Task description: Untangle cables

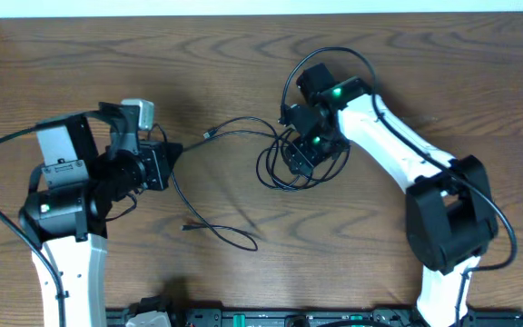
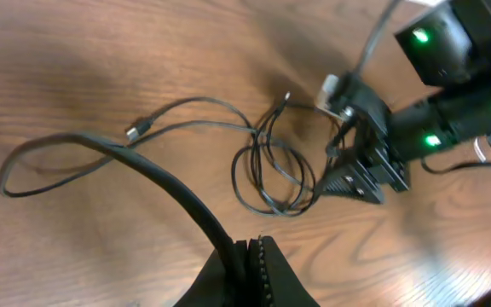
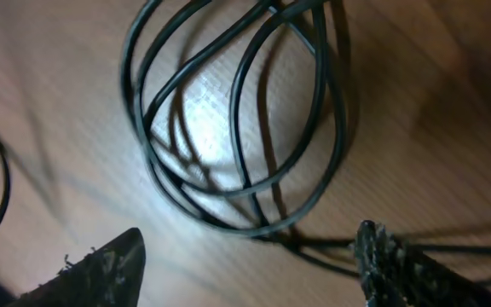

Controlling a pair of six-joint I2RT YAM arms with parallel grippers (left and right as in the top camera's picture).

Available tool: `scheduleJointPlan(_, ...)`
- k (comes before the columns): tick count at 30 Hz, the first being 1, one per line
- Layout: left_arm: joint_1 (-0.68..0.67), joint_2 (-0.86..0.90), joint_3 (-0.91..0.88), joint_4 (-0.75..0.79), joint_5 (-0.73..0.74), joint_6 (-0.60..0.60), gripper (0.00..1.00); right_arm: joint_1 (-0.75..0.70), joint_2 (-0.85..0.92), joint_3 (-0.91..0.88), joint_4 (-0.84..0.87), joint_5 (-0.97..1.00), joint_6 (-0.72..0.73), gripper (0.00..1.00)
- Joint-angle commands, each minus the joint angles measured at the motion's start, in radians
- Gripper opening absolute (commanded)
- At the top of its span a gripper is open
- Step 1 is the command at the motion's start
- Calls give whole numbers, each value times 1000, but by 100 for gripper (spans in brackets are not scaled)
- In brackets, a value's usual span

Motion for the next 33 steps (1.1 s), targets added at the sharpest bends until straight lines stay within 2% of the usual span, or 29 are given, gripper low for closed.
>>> scheduleJointPlan(1,-43,-6,-2,-9,-58,35,8,20,24,5,20,14,49,73)
scheduleJointPlan(14,-141,-6,-2,-10,-59,35,7,89,31,-18,165,31,135,57)
scheduleJointPlan(21,-141,-6,-2,-13,-59,35,7,92,31,-74,217,132,242,59)
scheduleJointPlan(33,-141,-6,-2,-13,-59,35,7,95,31,-160,254,135,261,59)
